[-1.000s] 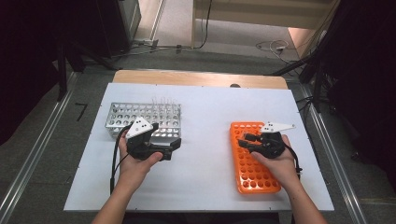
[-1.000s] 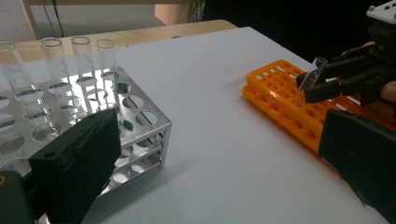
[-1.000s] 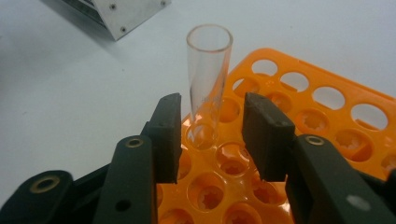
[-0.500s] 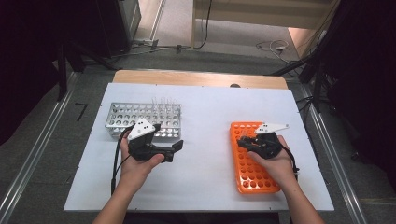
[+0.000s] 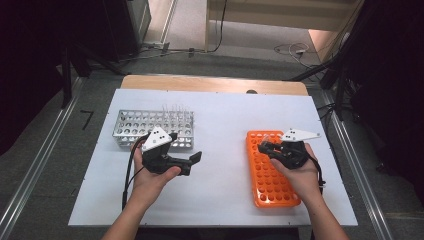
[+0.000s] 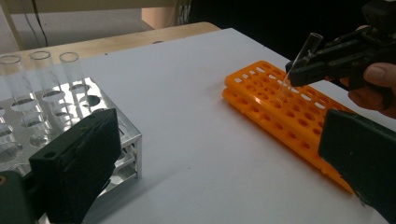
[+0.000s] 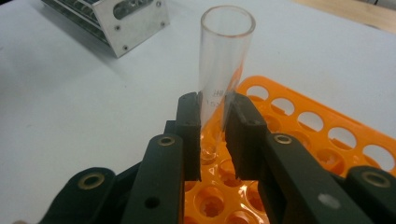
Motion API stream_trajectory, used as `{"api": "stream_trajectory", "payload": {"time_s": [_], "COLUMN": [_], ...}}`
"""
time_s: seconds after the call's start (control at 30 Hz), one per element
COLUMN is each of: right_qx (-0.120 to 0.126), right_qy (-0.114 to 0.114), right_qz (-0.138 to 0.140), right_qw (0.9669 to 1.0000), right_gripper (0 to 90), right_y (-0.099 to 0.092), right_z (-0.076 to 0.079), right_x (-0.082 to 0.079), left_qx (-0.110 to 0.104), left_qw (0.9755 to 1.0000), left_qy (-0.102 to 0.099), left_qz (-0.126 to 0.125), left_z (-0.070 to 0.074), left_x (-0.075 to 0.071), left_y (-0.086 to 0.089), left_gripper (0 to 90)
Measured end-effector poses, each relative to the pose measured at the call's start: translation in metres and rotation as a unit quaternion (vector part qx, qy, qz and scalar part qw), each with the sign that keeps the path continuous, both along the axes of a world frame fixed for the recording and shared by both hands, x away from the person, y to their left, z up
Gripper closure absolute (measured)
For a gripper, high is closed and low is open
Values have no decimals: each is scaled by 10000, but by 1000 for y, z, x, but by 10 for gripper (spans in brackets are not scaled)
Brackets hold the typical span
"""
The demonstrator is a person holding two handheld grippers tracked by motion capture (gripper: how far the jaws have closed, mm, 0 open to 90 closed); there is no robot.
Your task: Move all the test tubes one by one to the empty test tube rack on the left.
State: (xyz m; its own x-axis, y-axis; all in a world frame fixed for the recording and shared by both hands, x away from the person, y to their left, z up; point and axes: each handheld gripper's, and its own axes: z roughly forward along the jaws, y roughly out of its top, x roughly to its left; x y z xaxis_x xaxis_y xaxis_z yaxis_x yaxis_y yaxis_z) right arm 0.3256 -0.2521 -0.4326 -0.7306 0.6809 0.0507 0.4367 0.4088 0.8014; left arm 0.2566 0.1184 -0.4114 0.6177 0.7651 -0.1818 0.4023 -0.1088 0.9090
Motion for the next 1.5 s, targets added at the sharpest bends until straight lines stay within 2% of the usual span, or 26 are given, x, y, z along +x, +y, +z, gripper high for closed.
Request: {"api": "stream_trajectory", "payload": {"time_s": [0.1, 0.27, 0.47, 0.67, 0.83, 1.03, 1.17, 1.33, 1.5], "right_qx": [69, 56, 3, -64, -113, -192, -253, -323, -375], "right_qy": [-45, -65, -72, -78, -99, -86, -77, -98, -129], "right_qz": [62, 337, 707, 956, 1145, 1289, 1411, 1491, 1552], "right_qw": [9999, 9994, 9975, 9954, 9933, 9914, 9896, 9882, 9871], "right_gripper": [742, 742, 742, 742, 743, 743, 743, 743, 743], "right_y": [2, 17, 38, 55, 66, 76, 84, 89, 93], "right_z": [6, 12, 15, 15, 14, 12, 11, 10, 9], "right_x": [-5, -14, -26, -36, -42, -48, -53, -57, -60], "left_qx": [-6, -7, -42, -42, 72, 226, 241, 330, 380], "left_qw": [10000, 9996, 9988, 9979, 9966, 9959, 9945, 9933, 9924], "left_qy": [-29, -76, -130, -95, -39, -38, -37, 10, 30], "left_qz": [-69, -259, -466, -646, -823, -879, -1020, -1105, -1173], "left_z": [2, 6, 9, 8, 7, 5, 4, 2, -1], "left_x": [-2, -4, -7, -8, -10, -12, -14, -14, -12], "left_y": [-4, -13, -26, -39, -51, -64, -71, -77, -79], "left_gripper": [0, 14, 43, 104, 198, 307, 370, 530, 615]}}
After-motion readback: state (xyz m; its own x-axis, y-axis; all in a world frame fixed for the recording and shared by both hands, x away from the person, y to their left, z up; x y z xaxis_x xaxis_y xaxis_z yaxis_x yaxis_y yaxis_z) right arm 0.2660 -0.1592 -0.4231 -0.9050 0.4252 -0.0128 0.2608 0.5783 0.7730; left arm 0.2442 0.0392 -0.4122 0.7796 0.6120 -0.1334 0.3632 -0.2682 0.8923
